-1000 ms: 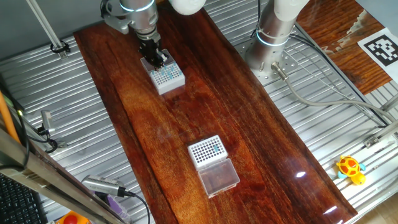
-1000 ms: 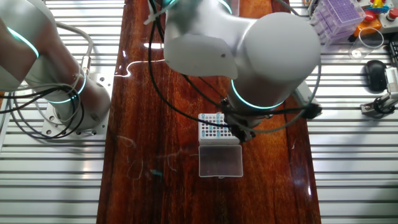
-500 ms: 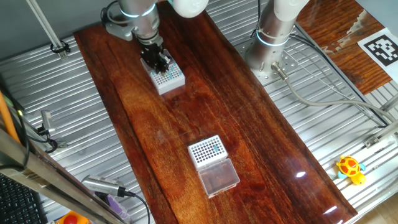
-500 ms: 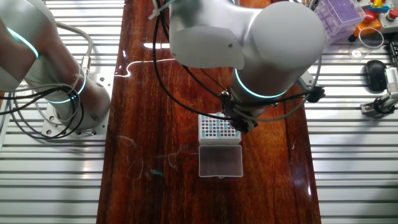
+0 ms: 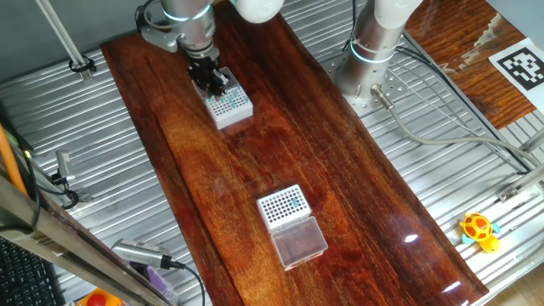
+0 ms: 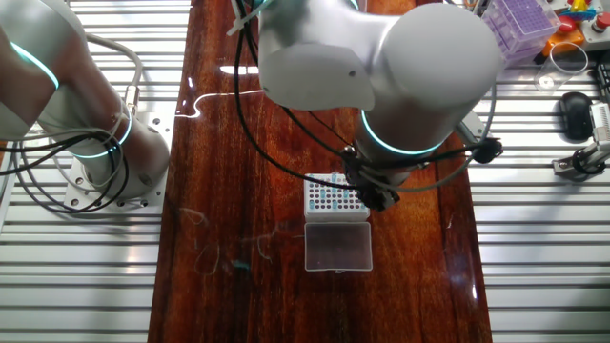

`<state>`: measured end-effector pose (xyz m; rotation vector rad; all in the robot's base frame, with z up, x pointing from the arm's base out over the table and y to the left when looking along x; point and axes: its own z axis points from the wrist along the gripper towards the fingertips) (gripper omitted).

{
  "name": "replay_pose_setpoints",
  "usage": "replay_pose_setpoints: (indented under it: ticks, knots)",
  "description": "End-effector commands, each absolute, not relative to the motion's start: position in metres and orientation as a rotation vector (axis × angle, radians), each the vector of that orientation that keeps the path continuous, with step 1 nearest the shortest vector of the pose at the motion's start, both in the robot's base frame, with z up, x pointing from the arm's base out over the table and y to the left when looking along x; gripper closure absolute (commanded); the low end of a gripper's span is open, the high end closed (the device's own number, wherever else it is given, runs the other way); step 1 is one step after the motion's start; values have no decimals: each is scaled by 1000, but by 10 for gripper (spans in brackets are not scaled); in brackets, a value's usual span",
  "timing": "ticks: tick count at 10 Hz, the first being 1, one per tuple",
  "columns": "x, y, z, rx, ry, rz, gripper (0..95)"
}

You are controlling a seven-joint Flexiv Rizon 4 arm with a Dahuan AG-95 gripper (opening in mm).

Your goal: Transfer all medium pipette tips from one holder to another

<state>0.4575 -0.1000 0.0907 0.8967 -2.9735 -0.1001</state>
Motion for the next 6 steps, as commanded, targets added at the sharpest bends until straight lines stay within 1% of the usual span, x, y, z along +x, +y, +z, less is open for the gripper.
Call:
replay_pose_setpoints:
  ticks: [1,4,6]
  knots:
    - [459,-103,87,936,-2958,-89,760]
    - [460,-104,82,956,-2956,-68,760]
    - [462,-104,83,991,-2943,-43,760]
